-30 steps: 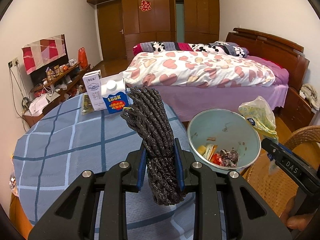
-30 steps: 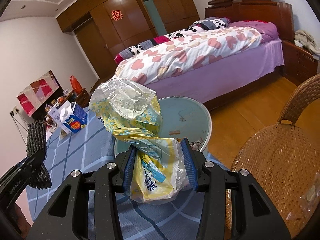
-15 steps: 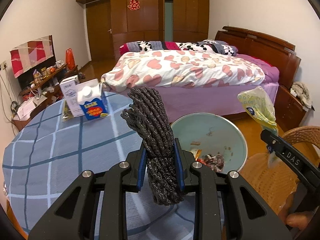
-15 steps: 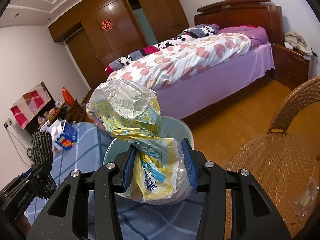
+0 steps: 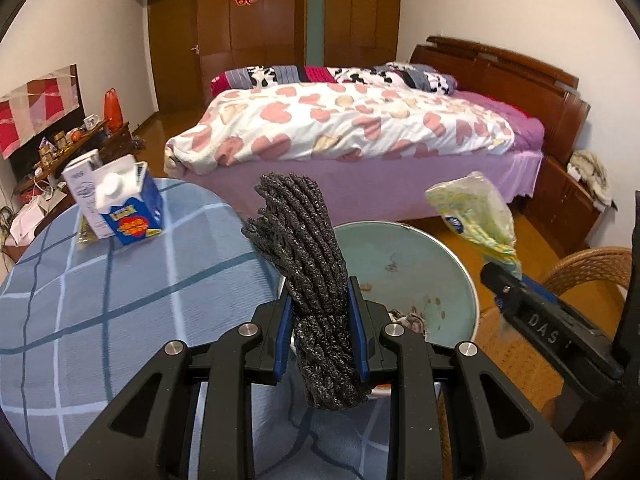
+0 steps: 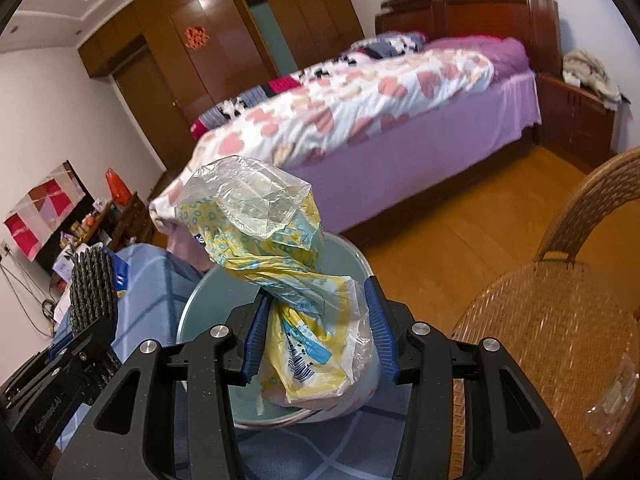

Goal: Collect trash

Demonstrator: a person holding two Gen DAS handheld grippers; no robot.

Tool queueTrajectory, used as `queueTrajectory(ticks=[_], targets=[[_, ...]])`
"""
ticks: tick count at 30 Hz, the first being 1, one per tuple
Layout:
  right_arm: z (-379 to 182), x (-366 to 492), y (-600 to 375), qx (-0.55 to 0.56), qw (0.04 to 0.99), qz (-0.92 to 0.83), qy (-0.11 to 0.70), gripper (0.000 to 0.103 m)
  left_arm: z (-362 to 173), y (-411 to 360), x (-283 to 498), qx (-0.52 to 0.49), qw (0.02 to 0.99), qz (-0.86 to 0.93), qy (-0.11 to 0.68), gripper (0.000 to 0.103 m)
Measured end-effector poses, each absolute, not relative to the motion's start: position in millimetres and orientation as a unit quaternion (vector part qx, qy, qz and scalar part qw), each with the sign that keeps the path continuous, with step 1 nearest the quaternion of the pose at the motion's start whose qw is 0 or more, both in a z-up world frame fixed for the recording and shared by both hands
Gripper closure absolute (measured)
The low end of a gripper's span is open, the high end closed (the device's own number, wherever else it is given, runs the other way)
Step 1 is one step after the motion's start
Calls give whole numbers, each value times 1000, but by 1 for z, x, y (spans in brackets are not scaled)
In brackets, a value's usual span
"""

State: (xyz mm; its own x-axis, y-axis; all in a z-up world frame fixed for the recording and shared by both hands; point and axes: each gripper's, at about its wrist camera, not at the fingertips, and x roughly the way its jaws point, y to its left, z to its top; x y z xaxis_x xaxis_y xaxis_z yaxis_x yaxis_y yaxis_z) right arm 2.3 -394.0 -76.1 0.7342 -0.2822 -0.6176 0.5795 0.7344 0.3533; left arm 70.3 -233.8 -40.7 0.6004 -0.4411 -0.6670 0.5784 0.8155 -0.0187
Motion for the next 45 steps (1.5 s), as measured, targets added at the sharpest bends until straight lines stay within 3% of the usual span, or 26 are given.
queueTrajectory(ticks=[6,10,16,17,23,26,45], targets=[[-96,25,-411,300,880,-213,300,50,-64,-256,90,114,877,-284,371,77],[-101,34,-417,316,876,-192,309,37,-76,-262,100,116,868,-283,391,73],[-96,33,-415,317,873,-196,314,23,-79,-260,104,124,868,-273,396,40],[-95,32,-414,319,873,-197,313,22,-78,-258,103,124,869,-271,395,32],[-78,19,-406,307,882,-215,286,22,-59,-237,93,116,889,-250,367,10],[-65,-2,-395,283,894,-245,246,13,-47,-222,83,105,898,-250,346,6],[1,-116,-302,151,934,-320,57,5,29,-125,-13,80,954,-232,175,6]])
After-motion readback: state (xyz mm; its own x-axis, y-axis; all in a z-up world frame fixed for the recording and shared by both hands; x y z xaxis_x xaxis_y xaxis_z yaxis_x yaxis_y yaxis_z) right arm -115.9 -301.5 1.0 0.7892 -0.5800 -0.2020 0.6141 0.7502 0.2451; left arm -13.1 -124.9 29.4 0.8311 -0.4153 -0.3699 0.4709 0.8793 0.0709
